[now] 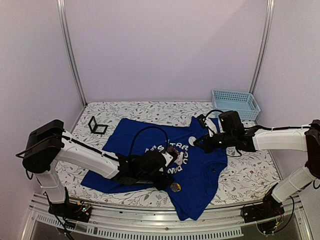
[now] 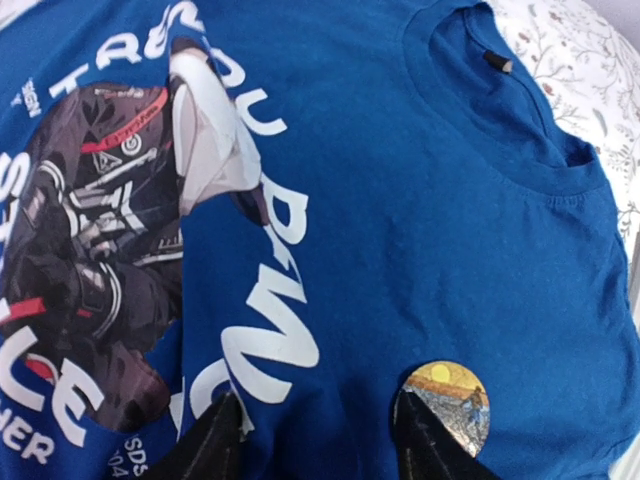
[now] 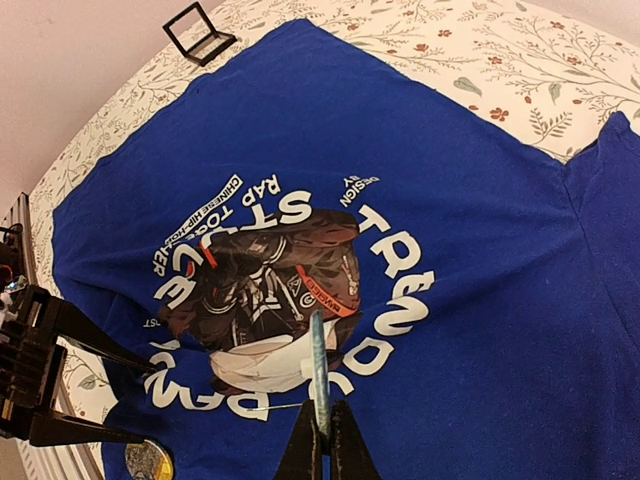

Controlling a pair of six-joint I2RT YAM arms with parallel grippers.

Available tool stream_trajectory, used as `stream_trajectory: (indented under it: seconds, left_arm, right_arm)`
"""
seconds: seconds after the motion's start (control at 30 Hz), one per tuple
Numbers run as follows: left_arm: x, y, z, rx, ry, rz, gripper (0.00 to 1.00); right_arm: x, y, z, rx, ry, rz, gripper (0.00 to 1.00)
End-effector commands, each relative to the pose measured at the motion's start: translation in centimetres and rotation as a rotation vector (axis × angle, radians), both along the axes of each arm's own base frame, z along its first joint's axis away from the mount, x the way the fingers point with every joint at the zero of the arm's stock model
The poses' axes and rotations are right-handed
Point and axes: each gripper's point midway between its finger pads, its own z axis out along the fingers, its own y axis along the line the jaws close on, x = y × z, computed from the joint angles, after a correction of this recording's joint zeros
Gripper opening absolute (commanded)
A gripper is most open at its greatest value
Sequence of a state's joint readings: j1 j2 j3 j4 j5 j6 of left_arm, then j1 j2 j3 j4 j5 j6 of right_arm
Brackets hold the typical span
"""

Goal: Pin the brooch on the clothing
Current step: Pick up the clothing with brooches at the center of the board.

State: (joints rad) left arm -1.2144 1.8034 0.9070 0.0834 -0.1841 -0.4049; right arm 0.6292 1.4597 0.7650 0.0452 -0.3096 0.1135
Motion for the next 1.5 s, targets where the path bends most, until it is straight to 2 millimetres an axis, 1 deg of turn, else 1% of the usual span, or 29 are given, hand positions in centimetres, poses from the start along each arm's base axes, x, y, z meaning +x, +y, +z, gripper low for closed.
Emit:
stream_trajectory:
  seconds: [0.0,0.1,0.23,0.3,0.33,0.5,0.53,0.63,0.7,0.73,0.8,0.87,0.93,1.07,1.13,1.27,1.43,1.47]
  left_arm:
    - [0.6,-0.1,0.8,-0.037,0.022,0.003,0.44]
    - [0.2,0.1,1.9,-0.077,0.039,0.013,0.26]
    - [-0.7,0.0,3.3,-0.151,0.068,-0.004,0.12]
    - [-0.8,0.2,3.4,-0.16,0.074,-0.003,0.01]
    - [-0.8,0.4,3.3,-0.159,0.074,0.001,0.0]
    - [-0.9,0.7,3.5,-0.161,0.074,0.004,0.0]
    - [-0.9,0.8,3.6,-0.158,0.069,-0.001,0.02]
    - [-0.4,1.9,3.2,-0.111,0.031,0.016,0.21]
    - [-0.1,2.4,2.8,-0.08,0.005,0.001,0.3]
    - [-0.1,2.3,2.7,-0.062,0.001,-0.021,0.32]
    - [-0.4,1.6,2.6,-0.034,0.007,-0.075,0.31]
    - [-1.2,0.6,2.7,-0.039,0.031,-0.139,0.23]
    - [-2.1,-0.1,3.0,-0.07,0.053,-0.194,0.2]
    - [-2.3,0.3,2.0,-0.053,0.076,-0.19,0.15]
    - [-2.4,0.5,1.2,-0.042,0.101,-0.187,0.15]
    - [-2.7,0.7,-0.4,-0.01,0.135,-0.179,0.19]
    - [-2.3,0.4,-0.8,-0.019,0.139,-0.152,0.19]
    - [-2.2,0.4,-0.8,-0.018,0.137,-0.145,0.14]
  right_arm:
    - [-1.4,1.5,2.1,0.062,-0.052,0.055,0.0]
    - [-2.9,2.4,2.4,0.064,-0.086,0.097,0.0]
    - [-4.7,3.1,2.2,0.073,-0.119,0.138,0.0]
    - [-5.4,3.3,2.1,0.085,-0.129,0.151,0.0]
    - [-5.7,3.4,2.1,0.094,-0.128,0.156,0.0]
    - [-7.7,4.3,1.0,0.094,-0.134,0.189,0.0]
    - [-7.9,4.5,0.8,0.091,-0.141,0.191,0.0]
    - [-8.4,4.5,0.6,0.1,-0.135,0.193,0.0]
    - [-8.5,4.5,0.4,0.103,-0.123,0.191,0.0]
    - [-8.6,4.5,0.2,0.101,-0.117,0.191,0.0]
    - [-8.6,4.3,-0.1,0.096,-0.105,0.182,0.0]
    - [-8.7,4.2,-0.3,0.095,-0.098,0.176,0.0]
    - [-8.8,4.0,-0.4,0.098,-0.095,0.171,0.0]
    - [-8.9,4.0,-0.5,0.1,-0.087,0.169,0.0]
    - [-8.9,4.0,-0.4,0.102,-0.086,0.169,0.0]
    - [-8.8,4.0,-0.4,0.103,-0.089,0.168,0.0]
    - [-8.9,4.0,-0.8,0.099,-0.077,0.164,0.0]
    - [-9.0,4.0,-1.0,0.095,-0.075,0.162,0.0]
